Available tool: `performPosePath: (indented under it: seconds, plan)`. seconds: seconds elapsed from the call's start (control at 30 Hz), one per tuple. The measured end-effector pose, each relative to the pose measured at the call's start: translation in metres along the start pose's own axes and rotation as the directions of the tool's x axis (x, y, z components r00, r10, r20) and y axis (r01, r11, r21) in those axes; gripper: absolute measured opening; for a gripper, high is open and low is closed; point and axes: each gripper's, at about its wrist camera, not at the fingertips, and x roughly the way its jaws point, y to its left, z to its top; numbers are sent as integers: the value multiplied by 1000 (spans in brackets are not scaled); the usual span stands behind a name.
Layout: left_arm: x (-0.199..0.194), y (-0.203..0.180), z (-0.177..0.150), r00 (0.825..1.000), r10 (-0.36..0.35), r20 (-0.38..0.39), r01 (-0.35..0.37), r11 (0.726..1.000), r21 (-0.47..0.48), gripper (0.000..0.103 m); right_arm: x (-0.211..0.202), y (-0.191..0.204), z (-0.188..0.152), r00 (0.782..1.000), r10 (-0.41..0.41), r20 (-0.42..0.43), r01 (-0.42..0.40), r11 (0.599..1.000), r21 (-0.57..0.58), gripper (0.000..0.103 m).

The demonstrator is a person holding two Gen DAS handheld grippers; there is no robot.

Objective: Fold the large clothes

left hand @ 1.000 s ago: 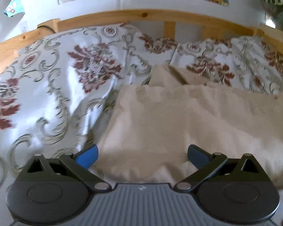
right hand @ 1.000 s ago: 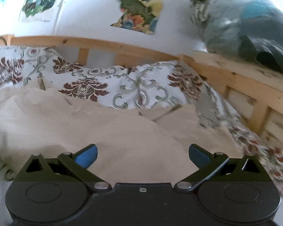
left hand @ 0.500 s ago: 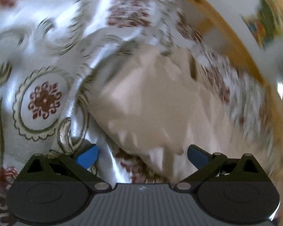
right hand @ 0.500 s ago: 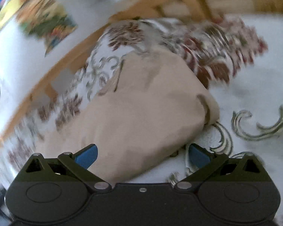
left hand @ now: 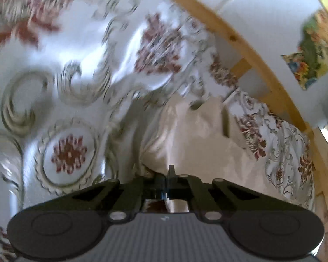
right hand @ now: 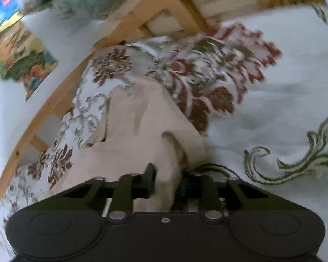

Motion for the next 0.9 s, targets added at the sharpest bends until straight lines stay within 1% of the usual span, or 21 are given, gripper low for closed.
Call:
performPosePath:
  seconds: [0.1, 0.17, 0.23, 0.3, 0.33, 0.37, 0.4, 0.43, 0.47, 0.5, 0.53, 0.57, 0.6, 0.63, 0.7, 0.73, 0.77, 0.8, 0.83, 0.9]
  plan:
    - [-23, -5, 10, 999, 8, 45, -8, 1000, -1, 0, -16, 20, -2, 1000, 17, 12, -16, 996, -89, 12]
    - [-32, -4, 17, 997, 42, 69, -43, 999, 22, 0, -27, 29, -6, 999, 37, 5, -36, 991, -129, 12]
    - [-29, 2, 22, 995, 78, 55, -79, 997, 10, 0, -34, 36, -14, 999, 48, -14, -50, 983, -179, 12]
    - [-19, 12, 23, 996, 85, 12, -84, 996, -40, 0, -36, 41, -26, 999, 28, -19, -32, 966, -255, 14]
    - [-16, 17, 21, 997, 81, 5, -81, 994, -67, 2, -37, 44, -30, 1000, 10, -8, -12, 959, -283, 20]
    - [-12, 20, 20, 997, 79, -2, -79, 993, -89, 9, -37, 46, -33, 1000, -13, 11, 16, 950, -311, 25]
    - [-10, 25, 19, 997, 76, -10, -77, 992, -104, 17, -38, 47, -35, 999, -30, 26, 37, 946, -323, 27]
    - [-7, 27, 18, 997, 70, -17, -72, 990, -122, 23, -39, 49, -36, 998, -40, 41, 52, 942, -332, 33]
    - [-5, 30, 17, 998, 61, -20, -63, 989, -133, 34, -41, 51, -38, 996, -55, 65, 74, 936, -345, 41]
    - [-2, 31, 15, 998, 51, -26, -55, 989, -140, 46, -41, 55, -41, 993, -69, 92, 97, 930, -355, 48]
    - [0, 31, 14, 998, 47, -33, -52, 988, -143, 50, -43, 58, -44, 990, -79, 114, 115, 926, -359, 65]
    - [2, 31, 12, 998, 44, -36, -49, 988, -144, 53, -43, 60, -48, 986, -91, 137, 134, 925, -355, 78]
    - [4, 31, 11, 998, 41, -40, -46, 989, -141, 55, -45, 63, -53, 982, -104, 159, 155, 923, -351, 81]
    - [7, 31, 11, 998, 43, -48, -50, 989, -136, 55, -48, 67, -61, 978, -113, 176, 170, 919, -355, 81]
    - [13, 31, 9, 997, 48, -52, -54, 990, -132, 55, -54, 80, -81, 977, -99, 190, 169, 901, -400, 83]
    - [15, 30, 9, 997, 52, -51, -58, 990, -130, 55, -58, 87, -91, 980, -70, 187, 145, 892, -428, 86]
    - [17, 30, 9, 997, 58, -49, -64, 990, -129, 55, -61, 93, -100, 982, -36, 184, 118, 880, -460, 91]
    - [18, 30, 9, 997, 58, -47, -64, 990, -129, 55, -64, 100, -106, 982, -9, 186, 101, 864, -492, 94]
    - [19, 29, 9, 997, 57, -43, -62, 990, -130, 55, -66, 110, -111, 980, 36, 196, 79, 835, -545, 97]
    - [20, 28, 10, 998, 56, -37, -60, 990, -125, 55, -63, 127, -111, 971, 115, 207, 38, 788, -615, 97]
